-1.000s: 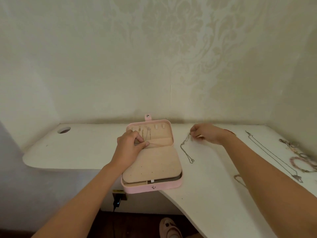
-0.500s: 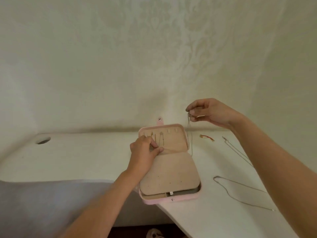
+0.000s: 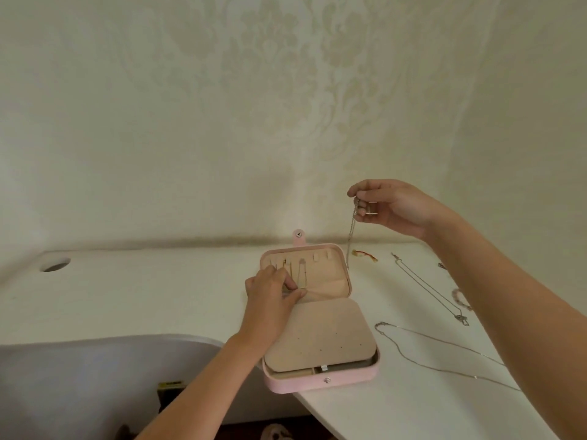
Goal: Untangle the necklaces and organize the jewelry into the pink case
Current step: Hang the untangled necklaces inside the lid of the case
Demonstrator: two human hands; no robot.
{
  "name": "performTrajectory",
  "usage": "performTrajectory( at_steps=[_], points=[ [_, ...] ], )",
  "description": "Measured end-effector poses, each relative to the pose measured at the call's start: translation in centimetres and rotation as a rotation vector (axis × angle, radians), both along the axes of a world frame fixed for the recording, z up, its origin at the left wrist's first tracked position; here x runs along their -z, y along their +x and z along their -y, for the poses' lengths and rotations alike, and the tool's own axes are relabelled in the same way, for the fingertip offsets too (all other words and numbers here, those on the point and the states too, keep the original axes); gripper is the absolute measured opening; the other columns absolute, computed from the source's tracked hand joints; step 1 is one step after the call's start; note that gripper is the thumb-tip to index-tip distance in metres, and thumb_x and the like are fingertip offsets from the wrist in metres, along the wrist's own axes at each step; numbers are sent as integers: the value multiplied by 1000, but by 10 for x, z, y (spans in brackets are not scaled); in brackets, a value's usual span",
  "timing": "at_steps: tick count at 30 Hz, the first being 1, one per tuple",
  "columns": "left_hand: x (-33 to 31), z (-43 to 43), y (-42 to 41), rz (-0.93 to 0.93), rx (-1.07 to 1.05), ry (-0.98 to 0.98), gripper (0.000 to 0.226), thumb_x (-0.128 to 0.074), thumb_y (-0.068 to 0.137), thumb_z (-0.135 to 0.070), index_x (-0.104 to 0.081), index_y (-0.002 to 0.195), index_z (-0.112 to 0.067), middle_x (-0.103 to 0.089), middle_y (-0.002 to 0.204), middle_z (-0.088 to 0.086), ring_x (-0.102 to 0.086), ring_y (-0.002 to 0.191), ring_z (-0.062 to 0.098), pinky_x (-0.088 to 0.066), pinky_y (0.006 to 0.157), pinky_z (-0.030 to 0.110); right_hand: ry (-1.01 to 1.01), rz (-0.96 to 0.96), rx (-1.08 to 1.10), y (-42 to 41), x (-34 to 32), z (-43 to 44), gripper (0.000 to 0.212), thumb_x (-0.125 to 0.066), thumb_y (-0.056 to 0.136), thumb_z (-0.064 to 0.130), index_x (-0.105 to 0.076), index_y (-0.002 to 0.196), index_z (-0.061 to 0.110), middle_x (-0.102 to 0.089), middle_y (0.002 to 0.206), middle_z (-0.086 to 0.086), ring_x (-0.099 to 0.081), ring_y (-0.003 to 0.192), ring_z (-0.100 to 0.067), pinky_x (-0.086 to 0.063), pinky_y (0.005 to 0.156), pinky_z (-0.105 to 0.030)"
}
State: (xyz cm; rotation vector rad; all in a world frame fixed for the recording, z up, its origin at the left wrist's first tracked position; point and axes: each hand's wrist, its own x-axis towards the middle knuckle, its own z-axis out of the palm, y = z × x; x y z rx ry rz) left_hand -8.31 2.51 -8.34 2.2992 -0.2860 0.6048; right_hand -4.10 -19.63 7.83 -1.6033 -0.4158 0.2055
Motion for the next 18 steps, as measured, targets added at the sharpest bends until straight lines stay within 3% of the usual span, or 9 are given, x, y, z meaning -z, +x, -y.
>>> performTrajectory(
  at_steps=[4,6,11,15,18],
  points=[
    [1,-1,0,20,3,0,24,-74,81,-28,-51,74,-27,-52,83,-11,-48,86,10,-20,79,25,30,-25,9,1,-2,0,20,-43,97,1,-62,93,4,-48,63,1,-45,55,-13,-50,61,-24],
    [1,-1,0,20,5,-1,24,-74,82,-28,-51,75,-27,-49,82,-13,-47,85,9,-19,78,24,-57,-10,15,1,-3,2,20,-45,98,3,-65,95,3,-48,64,1,-45,55,-12,-50,62,-23],
    [1,-1,-1,19,6,11,22,-72,83,-29,-51,76,-26,-45,80,-16,-46,86,9,-19,79,24,-567,152,48,-1,-6,5,23,-51,94,-5,-69,105,3,-70,81,-7,-69,70,-16,-57,72,-21],
    [0,-1,-1,15,-2,18,21,-72,83,-30,-52,76,-25,-47,82,-12,-47,86,10,-19,78,25,-1059,300,110,-3,-3,1,37,-52,86,-9,-67,114,12,-74,81,0,-70,73,-8,-55,72,-17],
    [0,-1,-1,13,0,9,20,-72,83,-29,-54,77,-24,-49,83,-10,-47,87,10,-19,78,25,-1383,402,232,-2,3,1,27,-60,80,-9,-73,100,4,-73,84,-6,-70,79,-18,-52,70,-25]
  ],
)
